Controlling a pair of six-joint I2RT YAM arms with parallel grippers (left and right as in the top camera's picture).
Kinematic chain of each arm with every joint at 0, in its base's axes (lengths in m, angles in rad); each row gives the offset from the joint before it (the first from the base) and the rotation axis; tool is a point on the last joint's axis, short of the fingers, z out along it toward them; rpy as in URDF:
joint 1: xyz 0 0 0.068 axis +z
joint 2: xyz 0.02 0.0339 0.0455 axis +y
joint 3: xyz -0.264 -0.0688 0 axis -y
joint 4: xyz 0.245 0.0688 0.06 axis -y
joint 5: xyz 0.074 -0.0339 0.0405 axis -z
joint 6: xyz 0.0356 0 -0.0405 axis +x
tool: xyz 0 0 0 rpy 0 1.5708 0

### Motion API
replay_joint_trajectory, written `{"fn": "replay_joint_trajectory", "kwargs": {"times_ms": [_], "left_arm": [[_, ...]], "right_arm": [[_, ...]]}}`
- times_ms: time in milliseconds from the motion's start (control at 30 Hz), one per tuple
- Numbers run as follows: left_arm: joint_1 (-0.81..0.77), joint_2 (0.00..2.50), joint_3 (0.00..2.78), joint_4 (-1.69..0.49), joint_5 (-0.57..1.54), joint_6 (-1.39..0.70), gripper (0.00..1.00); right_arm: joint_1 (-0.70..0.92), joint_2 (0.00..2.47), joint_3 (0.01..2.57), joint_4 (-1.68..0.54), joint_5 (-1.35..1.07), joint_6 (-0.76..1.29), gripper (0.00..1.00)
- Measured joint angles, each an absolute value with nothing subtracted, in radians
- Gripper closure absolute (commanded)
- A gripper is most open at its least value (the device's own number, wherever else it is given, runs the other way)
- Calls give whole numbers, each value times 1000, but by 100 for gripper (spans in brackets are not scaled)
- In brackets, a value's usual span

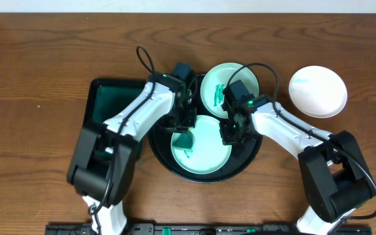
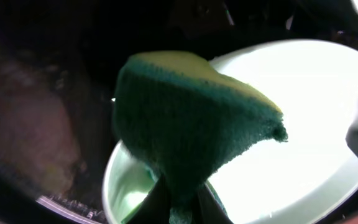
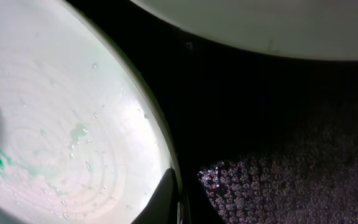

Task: Clean dirty plates on tray and stack at the side

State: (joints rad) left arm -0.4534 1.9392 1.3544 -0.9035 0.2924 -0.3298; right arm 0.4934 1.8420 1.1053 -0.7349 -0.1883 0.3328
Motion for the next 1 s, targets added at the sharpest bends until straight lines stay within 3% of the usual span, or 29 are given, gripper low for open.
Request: {"fn": "replay_joint_trajectory", "kwargs": {"times_ms": [367, 667, 1000], "left_arm": [[-459, 2034, 1369, -844, 428, -301, 93], [-532, 2070, 1369, -736, 659, -265, 93], [-500, 2065, 1393, -875, 526, -286, 93]], "right_arm": [[494, 1842, 1106, -738, -187, 333, 99], [494, 1842, 1106, -744, -186, 333, 99], [503, 1843, 1106, -758, -205, 334, 99]]}}
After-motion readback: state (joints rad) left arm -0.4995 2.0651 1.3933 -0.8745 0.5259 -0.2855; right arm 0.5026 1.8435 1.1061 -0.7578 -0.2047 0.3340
